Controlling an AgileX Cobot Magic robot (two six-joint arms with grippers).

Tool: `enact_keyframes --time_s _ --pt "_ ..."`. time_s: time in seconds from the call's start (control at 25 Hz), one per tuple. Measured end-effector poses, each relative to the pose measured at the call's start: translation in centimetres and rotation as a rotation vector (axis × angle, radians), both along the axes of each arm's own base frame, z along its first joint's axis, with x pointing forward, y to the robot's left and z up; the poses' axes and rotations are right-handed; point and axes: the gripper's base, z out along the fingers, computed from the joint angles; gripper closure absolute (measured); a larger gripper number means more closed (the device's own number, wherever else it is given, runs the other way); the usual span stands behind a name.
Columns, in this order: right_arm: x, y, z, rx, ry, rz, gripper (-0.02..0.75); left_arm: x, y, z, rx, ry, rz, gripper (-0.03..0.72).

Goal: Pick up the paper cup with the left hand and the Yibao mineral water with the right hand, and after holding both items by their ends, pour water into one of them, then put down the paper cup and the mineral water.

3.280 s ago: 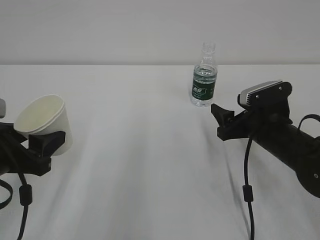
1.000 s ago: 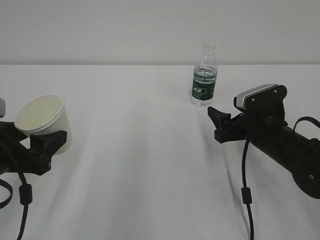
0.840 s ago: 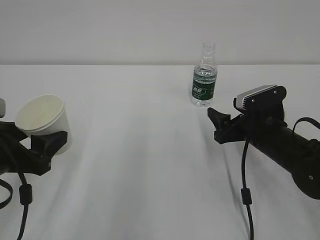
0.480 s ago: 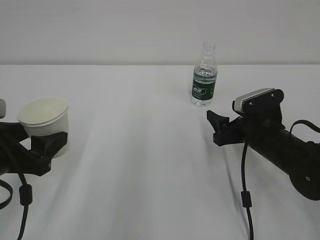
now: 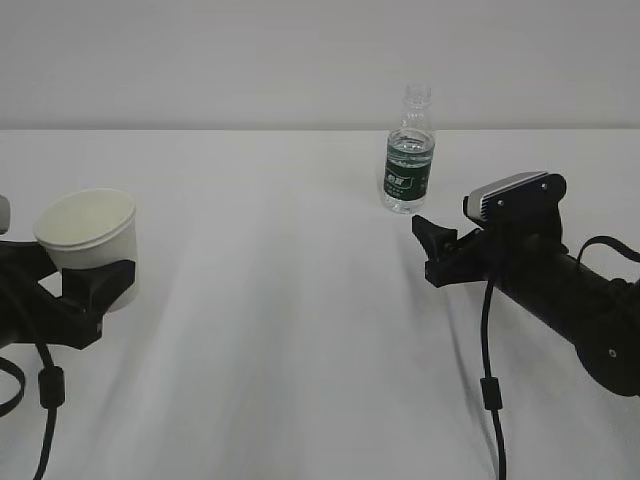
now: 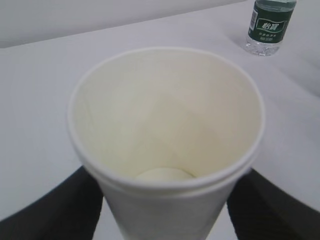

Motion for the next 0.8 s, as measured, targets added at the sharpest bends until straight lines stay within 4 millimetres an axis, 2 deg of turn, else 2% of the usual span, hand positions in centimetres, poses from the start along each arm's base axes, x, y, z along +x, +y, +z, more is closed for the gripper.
enact_keyframes --time_s 0.36,0.64,0.8 --pt "0.00 0.00 0.00 0.000 0.000 0.000 0.154 0.04 -0.09 0.18 -0.002 -0.022 -0.011 0.209" --pt "0.10 0.02 0.07 0.001 -0.004 0.000 0.154 0.02 -0.14 0.20 0.001 -0.025 -0.019 0.216" --pt "0.84 0.21 0.11 0.005 -0.021 0.000 0.154 0.01 -0.15 0.20 0.002 -0.026 -0.020 0.216"
